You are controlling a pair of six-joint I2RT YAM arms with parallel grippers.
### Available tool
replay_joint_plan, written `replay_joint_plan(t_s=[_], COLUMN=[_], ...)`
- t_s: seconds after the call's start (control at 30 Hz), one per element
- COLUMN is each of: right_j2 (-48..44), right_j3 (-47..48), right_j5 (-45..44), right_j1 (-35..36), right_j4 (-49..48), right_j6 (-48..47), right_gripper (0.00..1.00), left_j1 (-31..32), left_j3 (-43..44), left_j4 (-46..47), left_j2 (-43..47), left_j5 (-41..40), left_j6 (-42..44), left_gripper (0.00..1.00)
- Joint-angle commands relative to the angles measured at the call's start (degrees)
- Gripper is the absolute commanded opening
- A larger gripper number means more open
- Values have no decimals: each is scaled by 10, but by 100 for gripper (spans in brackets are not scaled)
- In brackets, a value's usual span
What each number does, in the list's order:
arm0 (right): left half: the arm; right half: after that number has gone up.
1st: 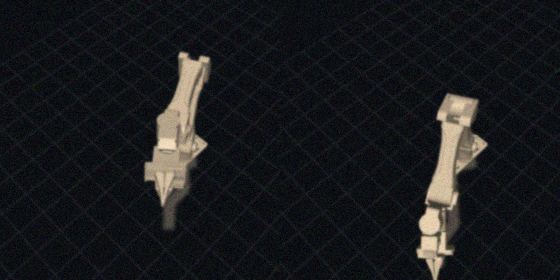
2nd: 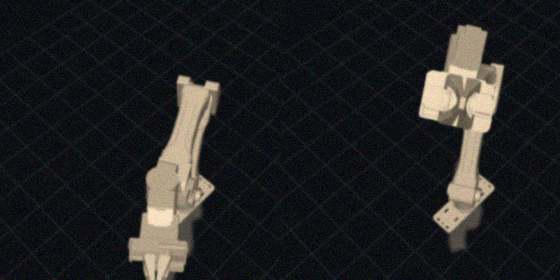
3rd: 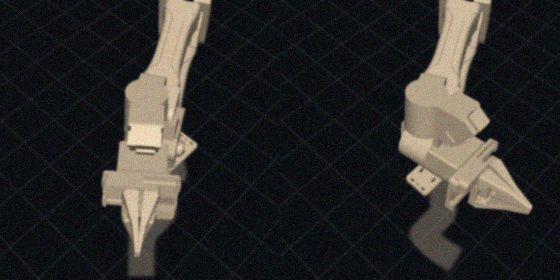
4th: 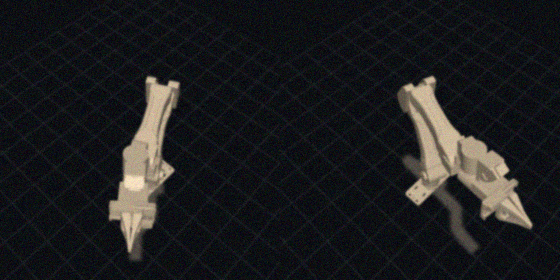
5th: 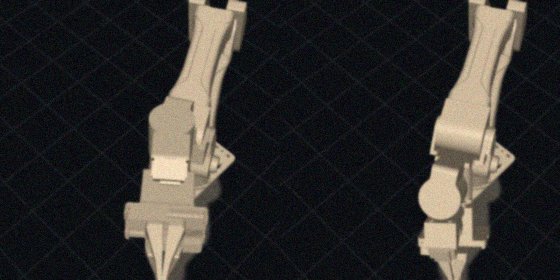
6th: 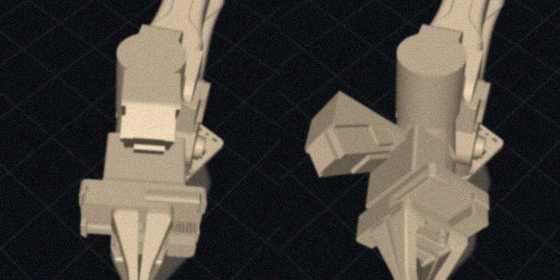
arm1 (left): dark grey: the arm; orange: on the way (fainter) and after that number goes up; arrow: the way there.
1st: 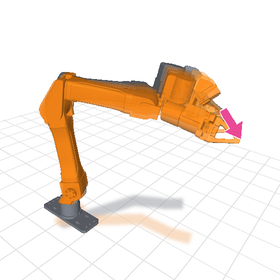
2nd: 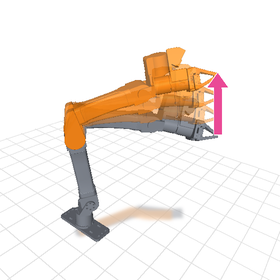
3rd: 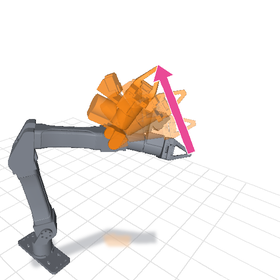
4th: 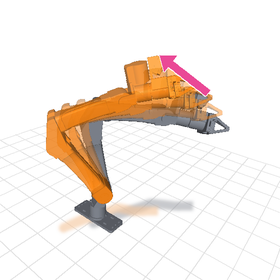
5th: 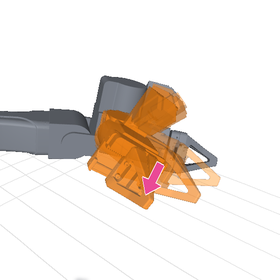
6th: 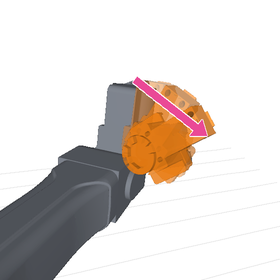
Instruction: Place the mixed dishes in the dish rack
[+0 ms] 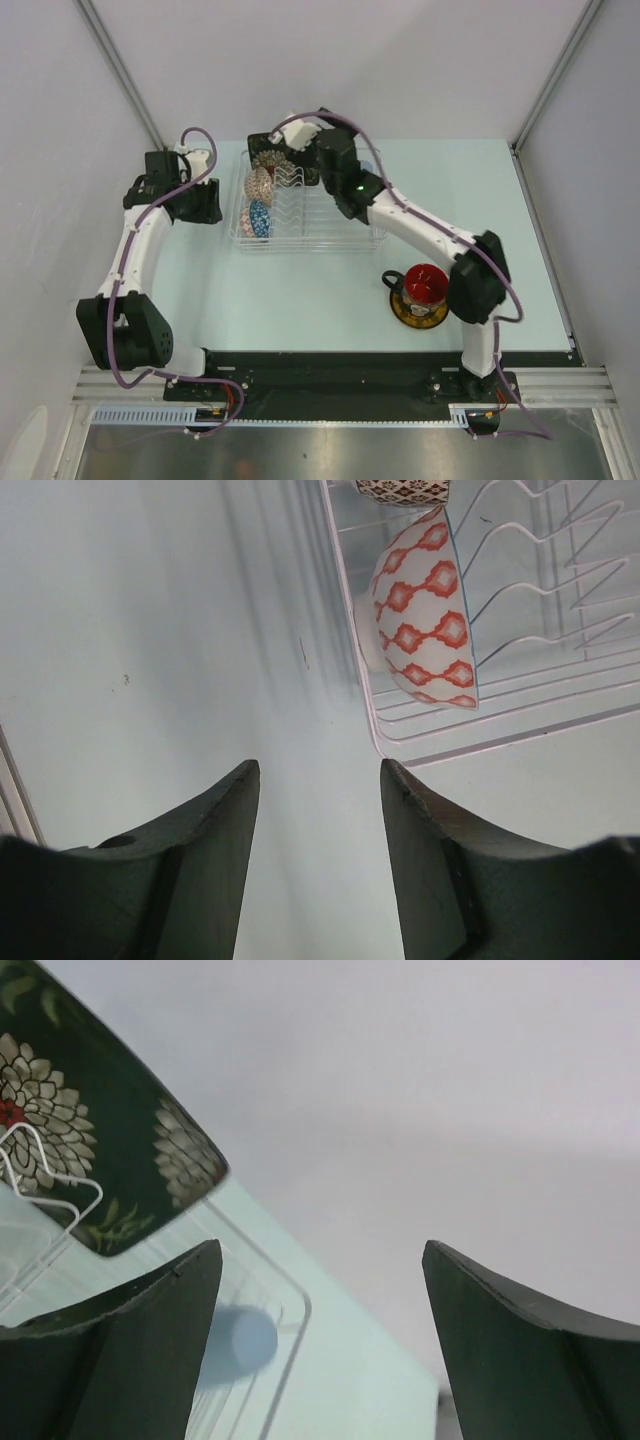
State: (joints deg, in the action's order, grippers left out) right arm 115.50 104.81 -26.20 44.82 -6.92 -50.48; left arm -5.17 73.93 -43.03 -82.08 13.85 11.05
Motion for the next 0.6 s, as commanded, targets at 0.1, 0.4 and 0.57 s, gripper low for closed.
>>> replay_joint_plan(t_s=[0.1,0.4,0.57], right_j2=[-266,-460,-509], right_j3=[-134,-305,-350], right_j5=[1,-24,2], right_j1=[-58,3,33], right_j4=[266,509,581], right_j6=[374,575,679], right_gripper=[77,75,74], left_j1=[40,161,214], left_j3=[81,91,87], left_j4=[-14,-39,-34], left_j2=[24,39,52], left_j5=[7,-23,-49], left_j6=[31,32,36], left_gripper=[57,58,58])
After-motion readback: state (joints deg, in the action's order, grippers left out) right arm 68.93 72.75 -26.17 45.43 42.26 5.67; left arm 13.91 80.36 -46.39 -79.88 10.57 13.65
